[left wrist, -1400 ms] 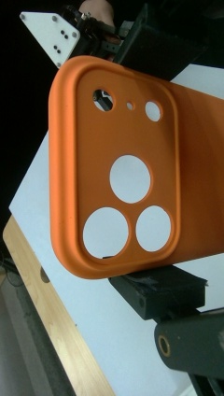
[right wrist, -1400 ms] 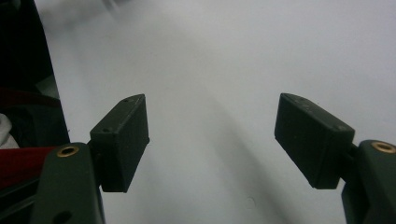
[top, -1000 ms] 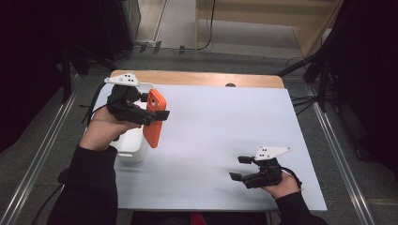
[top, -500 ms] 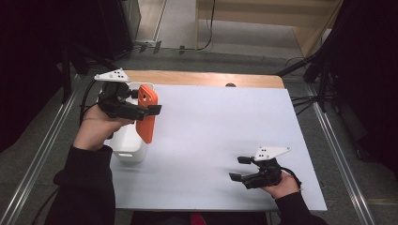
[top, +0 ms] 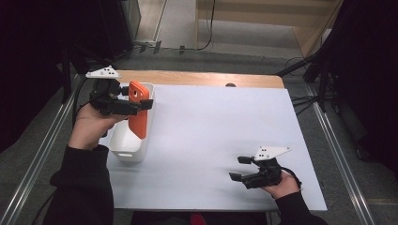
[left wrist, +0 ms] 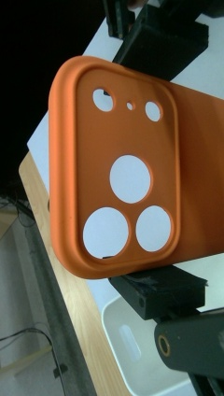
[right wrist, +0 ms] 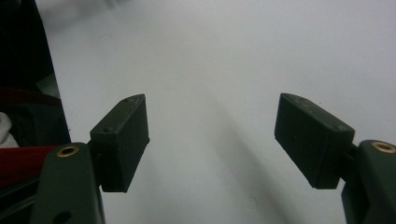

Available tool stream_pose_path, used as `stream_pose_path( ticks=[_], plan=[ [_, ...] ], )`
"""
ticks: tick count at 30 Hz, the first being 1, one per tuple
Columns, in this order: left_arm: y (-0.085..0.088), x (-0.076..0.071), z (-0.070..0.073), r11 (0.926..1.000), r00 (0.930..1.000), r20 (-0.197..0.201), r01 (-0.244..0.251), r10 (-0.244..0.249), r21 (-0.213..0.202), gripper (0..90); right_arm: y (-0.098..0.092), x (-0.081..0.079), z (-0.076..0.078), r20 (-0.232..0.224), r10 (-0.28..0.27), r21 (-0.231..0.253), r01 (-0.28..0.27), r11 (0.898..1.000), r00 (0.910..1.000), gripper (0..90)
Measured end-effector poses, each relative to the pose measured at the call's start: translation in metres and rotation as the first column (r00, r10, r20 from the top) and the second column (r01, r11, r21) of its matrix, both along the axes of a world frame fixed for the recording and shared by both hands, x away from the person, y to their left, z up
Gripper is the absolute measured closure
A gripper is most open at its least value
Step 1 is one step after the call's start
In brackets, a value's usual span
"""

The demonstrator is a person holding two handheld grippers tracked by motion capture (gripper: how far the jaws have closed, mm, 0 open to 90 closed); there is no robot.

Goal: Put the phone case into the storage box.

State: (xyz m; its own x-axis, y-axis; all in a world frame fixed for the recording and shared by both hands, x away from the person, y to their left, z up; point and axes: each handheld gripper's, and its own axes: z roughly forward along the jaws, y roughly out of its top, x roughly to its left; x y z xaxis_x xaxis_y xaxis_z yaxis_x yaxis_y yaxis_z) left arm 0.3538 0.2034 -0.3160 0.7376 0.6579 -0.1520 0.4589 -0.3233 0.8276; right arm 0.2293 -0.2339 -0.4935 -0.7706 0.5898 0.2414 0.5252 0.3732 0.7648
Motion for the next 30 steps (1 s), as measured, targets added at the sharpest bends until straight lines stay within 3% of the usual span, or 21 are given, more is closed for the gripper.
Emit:
stream_pose_path(
  ticks=[4, 16, 20, 30],
  plan=[
    [0.005, 0.002, -0.001, 0.9987, 0.9989, 0.011, -0.046, 0.046, 0.021, 15.9, 0.0, 0.0, 0.0, 0.001, -0.002, 0.0, 0.002, 1.0, 1.0, 24.9],
    [0.013, 0.007, -0.004, 0.9941, 0.994, 0.017, -0.108, 0.108, 0.007, 15.9, 0.0, 0.0, 0.0, 0.001, -0.004, 0.001, 0.004, 1.0, 1.0, 24.9],
    [0.014, 0.009, -0.005, 0.9912, 0.9912, 0.017, -0.131, 0.131, -0.015, 15.9, 0.0, 0.0, 0.0, 0.011, -0.002, 0.001, 0.002, 1.0, 0.9999, 24.9],
    [0.011, 0.013, -0.009, 0.9793, 0.9782, 0.047, -0.201, 0.202, -0.023, 15.9, 0.0, 0.0, 0.0, 0.009, -0.003, 0.001, 0.003, 1.0, 1.0, 24.9]
  ],
)
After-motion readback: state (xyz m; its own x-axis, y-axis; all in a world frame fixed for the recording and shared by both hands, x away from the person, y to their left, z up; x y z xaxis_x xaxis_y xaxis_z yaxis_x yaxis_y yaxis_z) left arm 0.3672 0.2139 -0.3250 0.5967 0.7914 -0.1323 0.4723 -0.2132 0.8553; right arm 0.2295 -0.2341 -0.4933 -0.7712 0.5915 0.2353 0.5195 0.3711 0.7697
